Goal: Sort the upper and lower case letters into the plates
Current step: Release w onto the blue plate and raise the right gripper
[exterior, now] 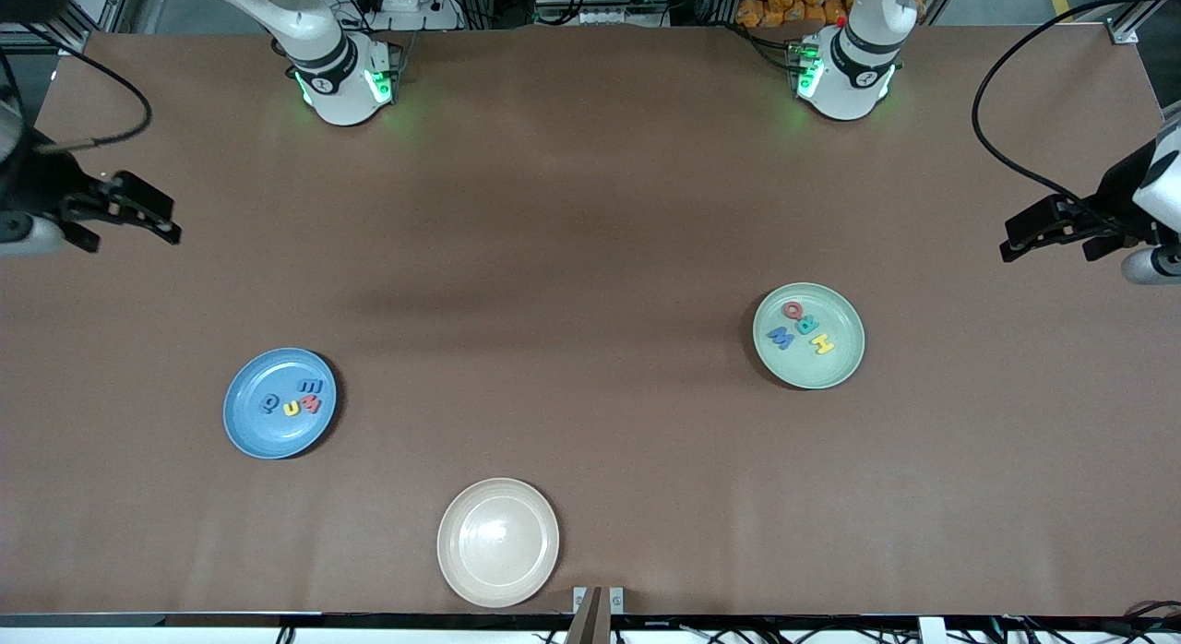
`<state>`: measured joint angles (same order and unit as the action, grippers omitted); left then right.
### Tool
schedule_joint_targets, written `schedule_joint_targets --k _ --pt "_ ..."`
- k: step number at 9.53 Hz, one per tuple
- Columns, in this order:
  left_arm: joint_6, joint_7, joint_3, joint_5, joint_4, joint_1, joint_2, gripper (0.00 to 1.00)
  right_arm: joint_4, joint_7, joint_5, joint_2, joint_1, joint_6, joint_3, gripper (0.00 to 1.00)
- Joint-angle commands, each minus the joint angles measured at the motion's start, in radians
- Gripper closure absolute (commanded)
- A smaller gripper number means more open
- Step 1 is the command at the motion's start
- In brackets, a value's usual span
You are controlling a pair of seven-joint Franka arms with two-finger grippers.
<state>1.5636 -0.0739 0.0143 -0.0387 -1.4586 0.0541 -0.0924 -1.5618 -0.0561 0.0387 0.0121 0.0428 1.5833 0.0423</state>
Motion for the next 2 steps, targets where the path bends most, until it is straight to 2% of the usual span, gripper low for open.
schedule_joint_targets --k 1,2 --pt "-0.011 0.022 -0.014 -0.016 -0.036 -0.011 0.034 0.0 0.032 -0.022 0.013 -0.004 -0.006 -0.034 0.028 0.0" --pt "-0.01 0.022 -0.014 -0.015 -0.034 -0.011 0.033 0.0 0.032 -0.024 0.006 -0.004 -0.006 -0.037 0.03 0.0"
